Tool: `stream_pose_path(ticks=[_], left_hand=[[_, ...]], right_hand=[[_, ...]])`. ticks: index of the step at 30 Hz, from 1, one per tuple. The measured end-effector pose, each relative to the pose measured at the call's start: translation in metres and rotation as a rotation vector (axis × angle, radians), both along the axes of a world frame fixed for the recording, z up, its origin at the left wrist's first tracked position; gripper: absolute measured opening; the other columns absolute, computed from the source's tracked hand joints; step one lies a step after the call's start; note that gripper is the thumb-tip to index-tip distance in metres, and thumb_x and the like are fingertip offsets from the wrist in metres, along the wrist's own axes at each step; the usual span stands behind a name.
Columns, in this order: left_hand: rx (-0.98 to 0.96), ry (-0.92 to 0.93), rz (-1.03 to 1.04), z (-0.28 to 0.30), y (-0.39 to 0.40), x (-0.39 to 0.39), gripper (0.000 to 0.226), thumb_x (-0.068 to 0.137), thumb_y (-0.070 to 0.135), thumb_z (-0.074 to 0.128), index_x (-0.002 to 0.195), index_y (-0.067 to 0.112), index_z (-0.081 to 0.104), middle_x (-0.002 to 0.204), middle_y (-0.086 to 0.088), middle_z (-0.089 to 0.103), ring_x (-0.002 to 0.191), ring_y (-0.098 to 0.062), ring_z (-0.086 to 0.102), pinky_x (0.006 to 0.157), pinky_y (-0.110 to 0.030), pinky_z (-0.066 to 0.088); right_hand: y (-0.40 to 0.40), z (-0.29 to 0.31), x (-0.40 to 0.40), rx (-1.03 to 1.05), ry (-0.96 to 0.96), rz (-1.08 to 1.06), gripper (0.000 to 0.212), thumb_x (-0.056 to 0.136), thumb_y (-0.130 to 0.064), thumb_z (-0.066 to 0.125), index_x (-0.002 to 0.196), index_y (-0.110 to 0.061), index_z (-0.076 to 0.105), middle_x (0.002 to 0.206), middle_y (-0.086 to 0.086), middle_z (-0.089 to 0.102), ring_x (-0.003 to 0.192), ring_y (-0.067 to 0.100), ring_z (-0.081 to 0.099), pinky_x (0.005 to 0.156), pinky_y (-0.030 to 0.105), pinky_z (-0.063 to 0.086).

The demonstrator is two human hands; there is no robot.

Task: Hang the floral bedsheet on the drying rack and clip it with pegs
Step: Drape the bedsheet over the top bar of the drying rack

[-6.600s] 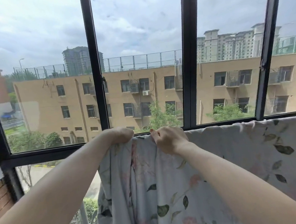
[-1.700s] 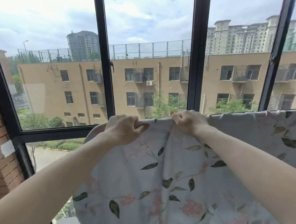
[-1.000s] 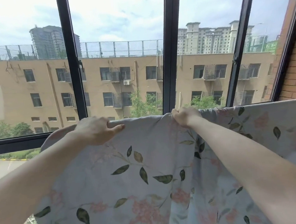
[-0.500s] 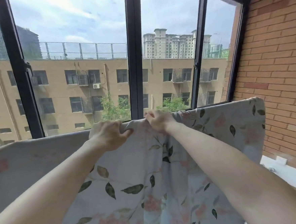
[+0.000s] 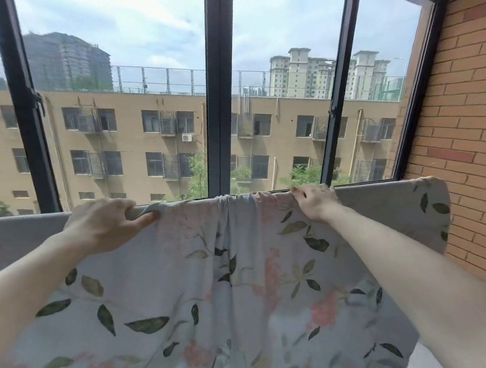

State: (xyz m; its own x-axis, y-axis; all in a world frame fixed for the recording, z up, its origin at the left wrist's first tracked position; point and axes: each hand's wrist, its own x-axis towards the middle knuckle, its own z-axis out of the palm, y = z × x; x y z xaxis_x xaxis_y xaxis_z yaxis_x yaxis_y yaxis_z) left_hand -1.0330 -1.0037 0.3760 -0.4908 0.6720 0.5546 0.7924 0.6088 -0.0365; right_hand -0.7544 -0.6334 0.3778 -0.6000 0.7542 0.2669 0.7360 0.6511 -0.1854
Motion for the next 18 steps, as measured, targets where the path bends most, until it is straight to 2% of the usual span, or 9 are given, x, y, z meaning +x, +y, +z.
stream_pose_path(ticks=[3, 6, 8, 10, 12, 14, 18], left_hand=[[0.007, -0.012, 0.025, -0.004, 0.005, 0.001, 0.075, 0.081, 0.094, 0.023, 0.070, 0.028, 0.057, 0.069, 0.007, 0.062, 0.065, -0.014, 0.058, 0.061, -0.033, 0.045], [0.006, -0.065, 0.072, -0.008, 0.007, 0.001, 0.096, 0.072, 0.102, 0.014, 0.081, 0.022, 0.065, 0.076, 0.005, 0.067, 0.071, -0.017, 0.062, 0.065, -0.036, 0.050], [-0.013, -0.088, 0.103, -0.005, 0.013, 0.009, 0.100, 0.073, 0.101, 0.011, 0.087, 0.019, 0.067, 0.082, 0.003, 0.068, 0.075, -0.019, 0.062, 0.066, -0.036, 0.046], [-0.030, -0.097, 0.110, -0.004, 0.026, 0.023, 0.093, 0.074, 0.097, 0.009, 0.073, 0.017, 0.057, 0.072, 0.001, 0.065, 0.069, -0.020, 0.059, 0.062, -0.035, 0.038], [-0.020, -0.138, 0.118, -0.005, 0.033, 0.034, 0.085, 0.076, 0.096, 0.011, 0.065, 0.019, 0.044, 0.063, -0.001, 0.059, 0.063, -0.022, 0.058, 0.061, -0.034, 0.037], [0.002, -0.167, 0.153, -0.003, 0.034, 0.038, 0.081, 0.081, 0.095, 0.016, 0.064, 0.020, 0.042, 0.061, -0.001, 0.058, 0.062, -0.023, 0.059, 0.061, -0.033, 0.038], [0.009, -0.196, 0.210, 0.005, 0.024, 0.038, 0.078, 0.085, 0.092, 0.019, 0.061, 0.021, 0.040, 0.056, 0.000, 0.053, 0.059, -0.025, 0.059, 0.060, -0.034, 0.038]], right_hand=[[0.016, -0.008, 0.001, 0.039, 0.003, 0.081, 0.074, 0.104, -0.065, 0.011, 0.151, -0.020, 0.046, 0.161, 0.013, 0.040, 0.152, 0.034, 0.024, 0.126, 0.057, 0.004], [0.031, -0.007, 0.006, 0.075, 0.027, 0.166, 0.074, 0.103, -0.067, 0.013, 0.140, -0.019, 0.056, 0.146, 0.012, 0.055, 0.141, 0.034, 0.040, 0.121, 0.055, 0.019], [0.041, -0.006, 0.016, 0.084, 0.033, 0.197, 0.077, 0.102, -0.069, 0.012, 0.136, -0.020, 0.060, 0.139, 0.010, 0.061, 0.135, 0.033, 0.046, 0.117, 0.052, 0.026], [0.053, -0.005, 0.029, 0.068, 0.015, 0.181, 0.078, 0.101, -0.071, 0.010, 0.135, -0.023, 0.062, 0.139, 0.010, 0.063, 0.135, 0.032, 0.049, 0.116, 0.049, 0.027], [0.063, -0.001, 0.033, 0.031, -0.020, 0.152, 0.079, 0.102, -0.069, 0.008, 0.137, -0.024, 0.063, 0.145, 0.010, 0.060, 0.137, 0.031, 0.049, 0.116, 0.049, 0.025], [0.069, 0.005, 0.029, -0.008, -0.039, 0.114, 0.080, 0.102, -0.068, 0.009, 0.139, -0.021, 0.062, 0.149, 0.012, 0.057, 0.136, 0.031, 0.050, 0.116, 0.049, 0.027], [0.078, 0.016, 0.015, -0.033, -0.045, 0.045, 0.072, 0.100, -0.064, 0.022, 0.135, -0.017, 0.064, 0.143, 0.016, 0.060, 0.124, 0.034, 0.058, 0.104, 0.042, 0.045]])
